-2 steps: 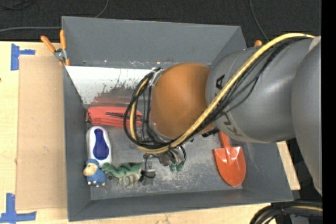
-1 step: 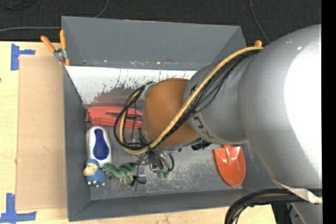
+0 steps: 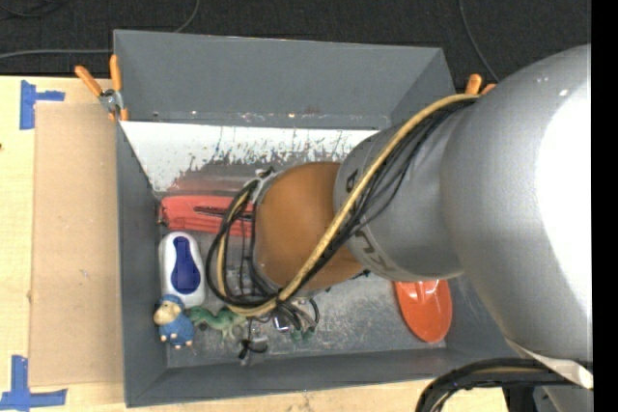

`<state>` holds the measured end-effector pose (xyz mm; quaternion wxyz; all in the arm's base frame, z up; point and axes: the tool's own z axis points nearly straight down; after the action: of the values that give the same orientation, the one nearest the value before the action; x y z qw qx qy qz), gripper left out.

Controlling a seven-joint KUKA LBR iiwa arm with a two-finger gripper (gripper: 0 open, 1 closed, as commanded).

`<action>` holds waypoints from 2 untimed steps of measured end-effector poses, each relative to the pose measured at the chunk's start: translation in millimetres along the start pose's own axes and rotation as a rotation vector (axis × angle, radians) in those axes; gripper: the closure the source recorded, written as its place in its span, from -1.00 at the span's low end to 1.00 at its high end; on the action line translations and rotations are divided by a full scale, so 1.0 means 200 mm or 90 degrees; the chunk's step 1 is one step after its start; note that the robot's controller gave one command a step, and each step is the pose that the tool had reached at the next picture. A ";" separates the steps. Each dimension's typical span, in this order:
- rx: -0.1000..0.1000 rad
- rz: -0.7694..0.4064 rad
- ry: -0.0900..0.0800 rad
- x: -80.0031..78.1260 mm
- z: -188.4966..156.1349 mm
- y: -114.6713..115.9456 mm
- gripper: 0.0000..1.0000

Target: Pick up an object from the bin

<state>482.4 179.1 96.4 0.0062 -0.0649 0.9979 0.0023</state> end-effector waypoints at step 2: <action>-0.002 -0.087 -0.007 0.01 0.12 0.01 1.00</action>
Offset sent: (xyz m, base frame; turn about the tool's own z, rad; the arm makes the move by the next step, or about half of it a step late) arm -0.0054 0.0012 -0.0264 -0.1411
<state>480.4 180.9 71.9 0.0120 -0.1326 0.9911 0.0036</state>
